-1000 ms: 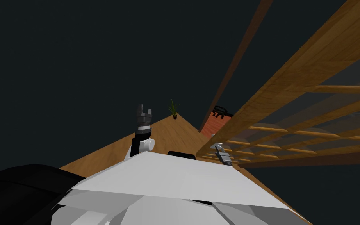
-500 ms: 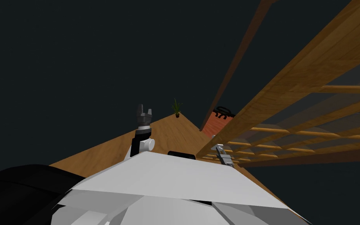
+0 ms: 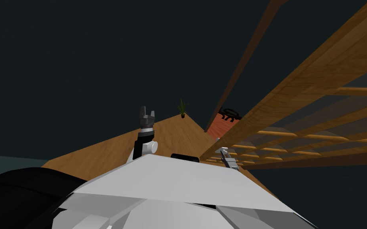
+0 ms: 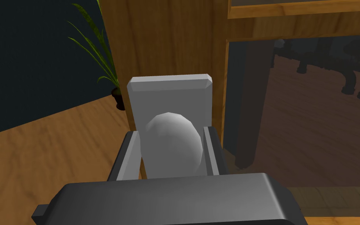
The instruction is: Pull the door open
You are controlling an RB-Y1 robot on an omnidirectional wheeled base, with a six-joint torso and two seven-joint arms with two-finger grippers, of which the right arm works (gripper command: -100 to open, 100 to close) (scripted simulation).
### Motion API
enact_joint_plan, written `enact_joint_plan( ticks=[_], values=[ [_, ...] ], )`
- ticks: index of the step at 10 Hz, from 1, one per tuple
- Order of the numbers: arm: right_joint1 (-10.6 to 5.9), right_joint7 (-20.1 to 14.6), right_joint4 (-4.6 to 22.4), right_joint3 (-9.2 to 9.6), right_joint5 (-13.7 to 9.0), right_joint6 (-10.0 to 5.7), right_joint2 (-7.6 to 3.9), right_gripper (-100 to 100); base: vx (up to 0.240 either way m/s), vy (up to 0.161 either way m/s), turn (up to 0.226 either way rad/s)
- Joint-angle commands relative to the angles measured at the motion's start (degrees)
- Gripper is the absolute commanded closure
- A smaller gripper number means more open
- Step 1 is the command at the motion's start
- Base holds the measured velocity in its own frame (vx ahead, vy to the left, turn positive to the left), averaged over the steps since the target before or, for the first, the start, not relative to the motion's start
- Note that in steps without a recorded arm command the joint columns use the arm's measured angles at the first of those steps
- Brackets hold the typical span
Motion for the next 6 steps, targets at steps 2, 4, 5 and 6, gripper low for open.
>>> enact_joint_plan(
  ticks=[2,4,5,6],
  values=[
    [0.12,-0.4,1.2,0.1,0.2,-1.52,-0.38,100,-0.198,-0.068,0.159],
    [0.1,-0.7,2.0,0.2,0.4,-2.59,-0.63,100,-0.203,-0.069,0.151],
    [0.09,-0.8,2.4,0.24,0.5,-3.07,-0.74,100,-0.206,-0.036,0.172],
    [0.08,-0.9,2.8,0.28,0.6,-3.5,-0.84,100,-0.194,-0.06,0.119]
  ],
)
